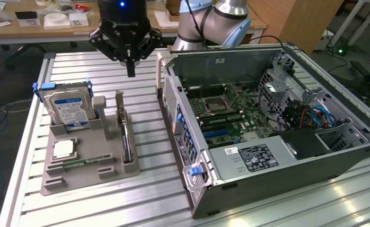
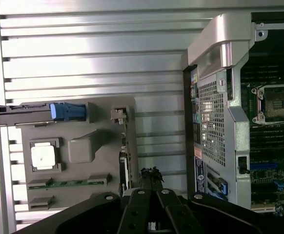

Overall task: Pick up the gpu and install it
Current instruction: 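Reach for the gpu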

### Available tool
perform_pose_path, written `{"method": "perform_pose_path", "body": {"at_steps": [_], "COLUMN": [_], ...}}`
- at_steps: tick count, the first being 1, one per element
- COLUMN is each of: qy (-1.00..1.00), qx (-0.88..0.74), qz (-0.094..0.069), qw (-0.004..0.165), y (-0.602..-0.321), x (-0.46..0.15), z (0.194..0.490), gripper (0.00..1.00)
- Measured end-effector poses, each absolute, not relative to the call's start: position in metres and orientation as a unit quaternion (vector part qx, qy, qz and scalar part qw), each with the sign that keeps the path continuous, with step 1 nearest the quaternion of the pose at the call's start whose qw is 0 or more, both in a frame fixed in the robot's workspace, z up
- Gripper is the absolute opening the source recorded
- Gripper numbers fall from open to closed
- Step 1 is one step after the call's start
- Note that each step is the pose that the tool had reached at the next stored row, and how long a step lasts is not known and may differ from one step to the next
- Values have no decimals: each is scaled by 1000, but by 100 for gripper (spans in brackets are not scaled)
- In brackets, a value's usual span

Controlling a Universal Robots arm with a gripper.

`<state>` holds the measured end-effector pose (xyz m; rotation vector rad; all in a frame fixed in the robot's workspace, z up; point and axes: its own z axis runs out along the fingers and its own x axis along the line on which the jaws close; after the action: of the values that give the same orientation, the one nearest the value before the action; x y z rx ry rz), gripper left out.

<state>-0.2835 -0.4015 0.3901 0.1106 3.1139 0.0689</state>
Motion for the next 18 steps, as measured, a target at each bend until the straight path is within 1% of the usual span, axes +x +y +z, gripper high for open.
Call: {"method": "perform_pose_path", "body": {"at_steps": [18], "qy": [999], "qx": [35], "qz": [22], "qw": [12], "y": [-403], "x": [-320], "z": [390], "gripper": [11]}}
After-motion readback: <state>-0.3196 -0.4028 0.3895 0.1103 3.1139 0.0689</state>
